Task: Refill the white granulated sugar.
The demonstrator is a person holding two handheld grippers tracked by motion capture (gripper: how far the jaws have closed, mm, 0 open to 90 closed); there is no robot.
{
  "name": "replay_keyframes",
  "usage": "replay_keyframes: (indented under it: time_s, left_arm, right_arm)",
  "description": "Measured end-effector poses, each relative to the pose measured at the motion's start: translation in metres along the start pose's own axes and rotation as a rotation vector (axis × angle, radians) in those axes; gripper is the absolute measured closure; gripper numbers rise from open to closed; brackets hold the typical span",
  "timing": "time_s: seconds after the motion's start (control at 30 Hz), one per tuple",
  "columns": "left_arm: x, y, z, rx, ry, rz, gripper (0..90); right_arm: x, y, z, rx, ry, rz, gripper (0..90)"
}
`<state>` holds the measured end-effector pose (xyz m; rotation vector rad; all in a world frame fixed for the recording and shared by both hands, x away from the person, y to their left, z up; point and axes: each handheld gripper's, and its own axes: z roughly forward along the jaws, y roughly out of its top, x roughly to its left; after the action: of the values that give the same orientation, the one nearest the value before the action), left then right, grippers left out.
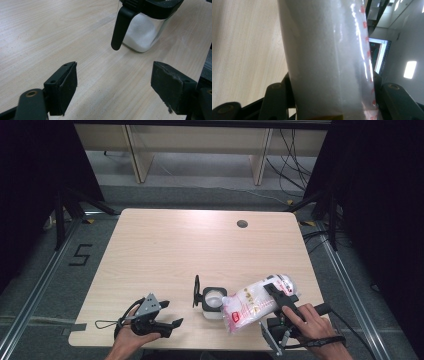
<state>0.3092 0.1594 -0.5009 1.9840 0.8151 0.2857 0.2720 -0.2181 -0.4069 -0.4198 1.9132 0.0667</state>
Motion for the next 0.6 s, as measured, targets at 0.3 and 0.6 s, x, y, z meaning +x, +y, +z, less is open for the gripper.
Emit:
replay_keyframes:
  time_s: [0.3,0.6]
  left_arm:
    - [0.0001,-0.0001,-0.0001,0.000,0.000,0.000,20.7]
    - [0.0003,0.0003,-0.0007,0.015,-0.001,0.005,20.7]
  right_arm:
    - [-0.0005,0.0011,0.0006,-0.007,-0.003,-0.014,47.3]
    - [-0.0004,0.0016,-0.0001,-0.014,-0.006,0.001,47.4]
